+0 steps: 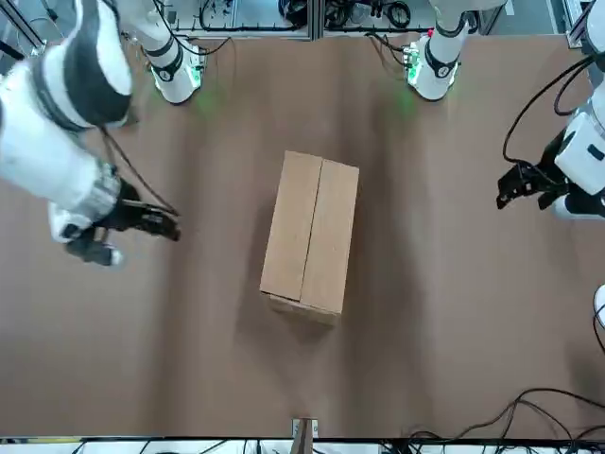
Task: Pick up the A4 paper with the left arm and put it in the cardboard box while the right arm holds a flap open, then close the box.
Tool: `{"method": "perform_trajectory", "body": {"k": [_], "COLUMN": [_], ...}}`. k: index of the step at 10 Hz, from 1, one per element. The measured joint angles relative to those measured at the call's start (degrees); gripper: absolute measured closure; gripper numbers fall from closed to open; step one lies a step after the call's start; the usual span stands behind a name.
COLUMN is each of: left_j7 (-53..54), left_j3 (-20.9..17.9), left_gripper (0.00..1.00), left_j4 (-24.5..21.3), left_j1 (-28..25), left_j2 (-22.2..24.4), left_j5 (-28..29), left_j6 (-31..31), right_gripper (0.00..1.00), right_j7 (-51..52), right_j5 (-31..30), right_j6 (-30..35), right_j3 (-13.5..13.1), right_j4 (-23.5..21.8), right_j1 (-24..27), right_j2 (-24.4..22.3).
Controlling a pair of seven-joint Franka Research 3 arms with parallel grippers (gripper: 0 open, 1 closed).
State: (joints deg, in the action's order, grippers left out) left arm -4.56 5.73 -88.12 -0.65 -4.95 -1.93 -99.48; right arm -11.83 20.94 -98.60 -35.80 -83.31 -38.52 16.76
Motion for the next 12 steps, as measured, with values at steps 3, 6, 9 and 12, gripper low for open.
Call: {"method": "perform_trajectory", "body": {"k": [3, 6, 9, 12], "left_j7": [-0.01, -0.04, -0.04, -0.04], "left_j3": [-0.03, -0.02, 0.01, 0.03], "left_gripper": [0.00, 0.00, 0.00, 0.00], "left_j4": [-0.16, -0.18, -0.19, -0.20], "left_j1": [-0.05, -0.06, -0.05, -0.05], "left_j2": [-0.11, -0.31, -0.59, -0.66], "left_j5": [0.00, 0.00, 0.00, 0.00], "left_j6": [-0.46, -0.47, -0.47, -0.46], "right_gripper": [0.00, 0.00, 0.00, 0.00], "right_j7": [9.70, 10.19, 11.21, 13.83], "right_j5": [-2.17, -3.98, -6.78, -12.34], "right_j6": [0.49, 0.53, 0.54, 0.57], "right_j3": [-7.99, -9.68, 4.83, 22.95], "right_j4": [1.99, 2.93, 4.96, 6.68], "right_j1": [0.16, 0.62, 16.62, 34.32], "right_j2": [-0.01, 0.09, 0.20, 0.21]}}
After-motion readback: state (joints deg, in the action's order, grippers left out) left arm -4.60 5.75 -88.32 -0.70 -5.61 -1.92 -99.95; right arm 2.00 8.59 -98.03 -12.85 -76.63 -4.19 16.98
